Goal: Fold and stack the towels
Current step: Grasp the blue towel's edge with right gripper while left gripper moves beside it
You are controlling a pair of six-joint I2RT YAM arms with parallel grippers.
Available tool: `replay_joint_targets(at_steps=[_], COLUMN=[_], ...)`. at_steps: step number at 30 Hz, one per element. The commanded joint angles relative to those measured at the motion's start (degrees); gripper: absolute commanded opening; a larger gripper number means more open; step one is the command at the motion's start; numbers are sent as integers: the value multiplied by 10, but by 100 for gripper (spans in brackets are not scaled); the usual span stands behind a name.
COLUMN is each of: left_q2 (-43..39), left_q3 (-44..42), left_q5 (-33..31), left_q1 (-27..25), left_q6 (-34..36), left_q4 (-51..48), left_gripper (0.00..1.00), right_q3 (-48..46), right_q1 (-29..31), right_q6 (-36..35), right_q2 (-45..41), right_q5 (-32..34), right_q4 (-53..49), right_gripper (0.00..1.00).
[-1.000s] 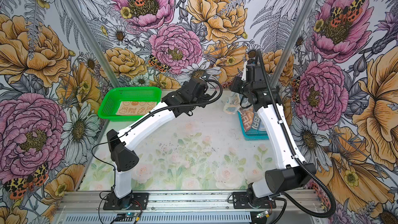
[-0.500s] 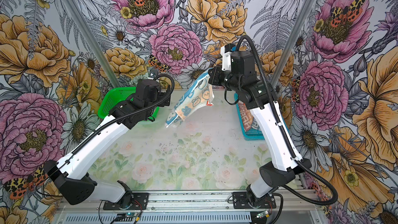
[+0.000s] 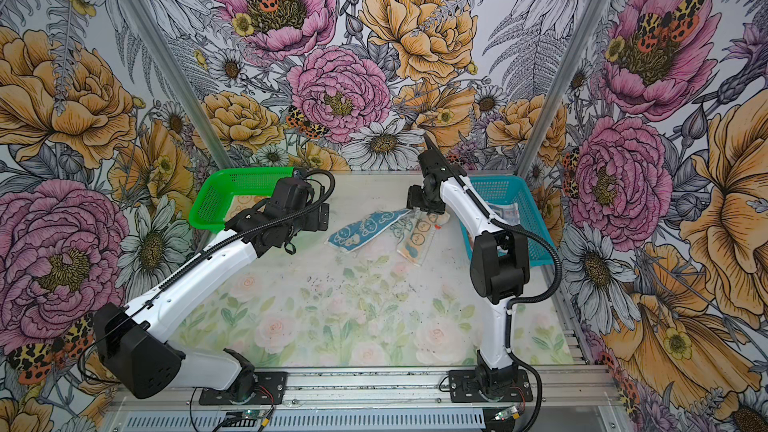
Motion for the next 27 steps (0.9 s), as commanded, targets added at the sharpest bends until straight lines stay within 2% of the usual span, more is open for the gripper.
replay_joint_targets(at_steps=[1,3,6,13,18,27], left_q2=[-5,-10,-23,-53,-75,-95], left_q3=[-21,-38,-70,-112,-141,-160], left_q5=[74,110,161,205,221,248], left_q1=[32,56,91,140,156,171], left_q6=[-48,-65,-89,-108,-112,-116], left_q4=[14,27,51,61,67,75], left_gripper=[99,99,99,99,99,99], right_q3=[-47,-92,-134,-130,-128,-168], right_q1=[41,73,122,212,240,248], right_q6=[-4,11,40,120,187,290], right_q2=[-71,-84,-78,-3,24,44], right_q5=[20,9,-17,-61,-79,-76], right_q4=[26,51,91,162,225,339], right_gripper=[83,89,92,92,90,77])
